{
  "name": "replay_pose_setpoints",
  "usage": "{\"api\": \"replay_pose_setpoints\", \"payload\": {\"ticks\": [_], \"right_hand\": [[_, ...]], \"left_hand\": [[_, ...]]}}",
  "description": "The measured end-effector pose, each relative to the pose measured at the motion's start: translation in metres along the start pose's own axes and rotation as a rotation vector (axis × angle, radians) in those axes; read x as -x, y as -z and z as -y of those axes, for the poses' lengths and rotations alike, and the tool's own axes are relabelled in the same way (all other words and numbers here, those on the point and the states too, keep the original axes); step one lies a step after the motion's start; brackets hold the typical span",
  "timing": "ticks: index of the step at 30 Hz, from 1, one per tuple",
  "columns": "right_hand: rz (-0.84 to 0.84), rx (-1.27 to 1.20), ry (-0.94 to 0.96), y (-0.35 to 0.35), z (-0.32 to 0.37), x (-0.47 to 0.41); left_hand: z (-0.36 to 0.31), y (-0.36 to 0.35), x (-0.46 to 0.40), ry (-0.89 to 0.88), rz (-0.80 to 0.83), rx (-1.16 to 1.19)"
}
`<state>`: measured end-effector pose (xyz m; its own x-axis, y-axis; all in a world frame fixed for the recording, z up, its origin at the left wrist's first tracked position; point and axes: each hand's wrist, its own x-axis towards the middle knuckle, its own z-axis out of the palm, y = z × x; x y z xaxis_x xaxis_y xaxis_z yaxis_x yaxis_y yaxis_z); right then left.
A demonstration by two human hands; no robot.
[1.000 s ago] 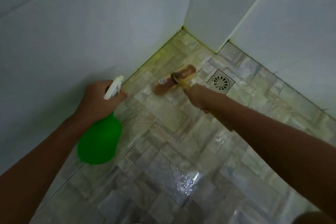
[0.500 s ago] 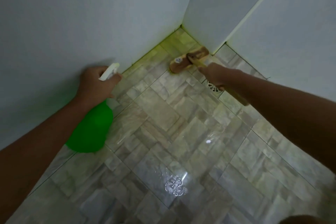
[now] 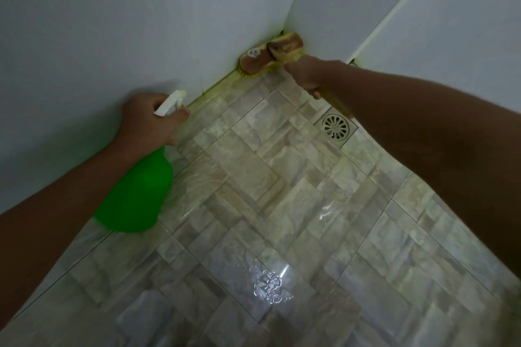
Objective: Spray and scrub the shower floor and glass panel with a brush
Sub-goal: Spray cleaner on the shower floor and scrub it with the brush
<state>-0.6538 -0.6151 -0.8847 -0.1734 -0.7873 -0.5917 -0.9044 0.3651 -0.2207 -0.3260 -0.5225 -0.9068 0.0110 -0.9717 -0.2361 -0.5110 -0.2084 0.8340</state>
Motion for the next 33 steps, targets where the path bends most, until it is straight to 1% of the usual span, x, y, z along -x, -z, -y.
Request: {"api": "replay_pose_setpoints", "payload": {"ticks": [3,4,7,9,11,13,15,19,22,25,26,28,33], "right_hand": [[0.089,0.039,-0.064,-0.010,-0.023,0.025],[0.102,0.079,-0.052,-0.014,-0.038,0.038],[0.174,0.160,-0.102,-0.020,-0.087,0.074],[0.186,0.220,-0.111,-0.013,-0.097,0.078],[0.140,0.227,-0.062,0.000,-0.079,0.066],[0.049,0.159,-0.006,0.013,-0.045,0.045],[0.006,0.091,0.036,0.017,-0.016,0.019],[0.025,0.160,0.053,0.001,-0.001,0.002],[0.106,0.235,0.101,-0.027,-0.022,0.037],[0.205,0.317,0.100,-0.049,-0.045,0.078],[0.211,0.334,0.106,-0.052,-0.045,0.080],[0.182,0.351,0.122,-0.046,-0.029,0.072],[0.070,0.208,0.150,-0.012,0.025,0.017]], "left_hand": [[0.001,0.006,0.002,0.007,-0.004,0.020],[0.001,0.008,0.003,0.000,-0.002,0.023],[-0.002,0.013,0.006,0.000,0.026,0.051],[-0.002,0.014,0.007,0.024,0.034,0.069],[-0.002,0.016,0.008,0.031,0.030,0.071],[-0.001,0.015,0.007,0.026,0.021,0.078],[0.000,0.013,0.006,0.032,0.011,0.084],[0.002,0.011,0.005,0.042,0.007,0.094],[0.000,0.012,0.006,0.054,0.020,0.102],[-0.001,0.011,0.007,0.058,0.023,0.099],[-0.001,0.011,0.007,0.058,0.024,0.095],[-0.002,0.009,0.005,0.059,0.022,0.083],[0.000,0.008,0.000,0.046,0.028,0.043]]}}
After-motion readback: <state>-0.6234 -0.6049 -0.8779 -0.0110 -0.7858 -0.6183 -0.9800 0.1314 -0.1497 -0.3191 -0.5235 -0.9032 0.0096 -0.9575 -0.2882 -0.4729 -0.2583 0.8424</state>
